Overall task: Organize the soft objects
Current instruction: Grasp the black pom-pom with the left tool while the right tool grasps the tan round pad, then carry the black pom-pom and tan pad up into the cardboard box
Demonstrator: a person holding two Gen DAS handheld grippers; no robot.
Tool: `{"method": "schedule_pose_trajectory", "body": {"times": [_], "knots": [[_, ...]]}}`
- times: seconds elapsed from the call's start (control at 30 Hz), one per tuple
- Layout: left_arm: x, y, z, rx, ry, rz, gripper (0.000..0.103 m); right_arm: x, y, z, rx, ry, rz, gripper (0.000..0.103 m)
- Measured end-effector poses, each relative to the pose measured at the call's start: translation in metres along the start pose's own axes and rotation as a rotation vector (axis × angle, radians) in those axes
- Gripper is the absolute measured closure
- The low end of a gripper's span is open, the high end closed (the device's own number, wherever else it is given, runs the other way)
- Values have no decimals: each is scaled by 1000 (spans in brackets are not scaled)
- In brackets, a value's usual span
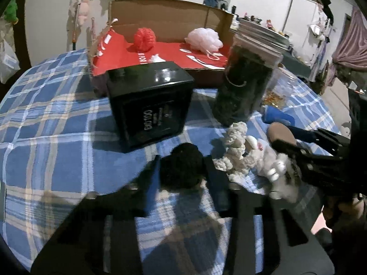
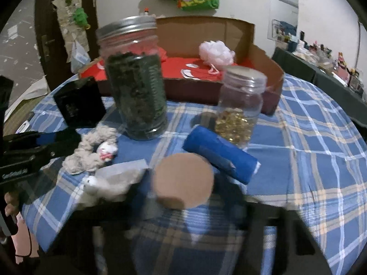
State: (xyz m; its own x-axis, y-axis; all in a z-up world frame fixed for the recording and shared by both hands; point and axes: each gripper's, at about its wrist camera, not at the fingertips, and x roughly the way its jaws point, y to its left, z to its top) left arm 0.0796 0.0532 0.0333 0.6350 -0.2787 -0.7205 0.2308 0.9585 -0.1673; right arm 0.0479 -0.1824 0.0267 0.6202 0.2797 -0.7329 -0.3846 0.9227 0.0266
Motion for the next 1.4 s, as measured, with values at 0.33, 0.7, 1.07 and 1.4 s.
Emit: {"method": "schedule_pose_trajectory", "body": {"times": [0.33, 0.7, 1.07, 1.4], "knots": [[-24, -14, 8, 49, -56, -7, 73, -23, 10, 6, -33, -62, 10, 60], [-29, -26, 47, 123, -49, 7, 73, -35, 9, 31, -111, -81, -53, 60], [-15, -25, 81, 147, -1, -39, 73, -37, 1, 57, -181, -83, -92, 60], [-6, -16, 103, 153, 28, -42, 73, -41, -7, 76, -196, -94, -104, 60]]}}
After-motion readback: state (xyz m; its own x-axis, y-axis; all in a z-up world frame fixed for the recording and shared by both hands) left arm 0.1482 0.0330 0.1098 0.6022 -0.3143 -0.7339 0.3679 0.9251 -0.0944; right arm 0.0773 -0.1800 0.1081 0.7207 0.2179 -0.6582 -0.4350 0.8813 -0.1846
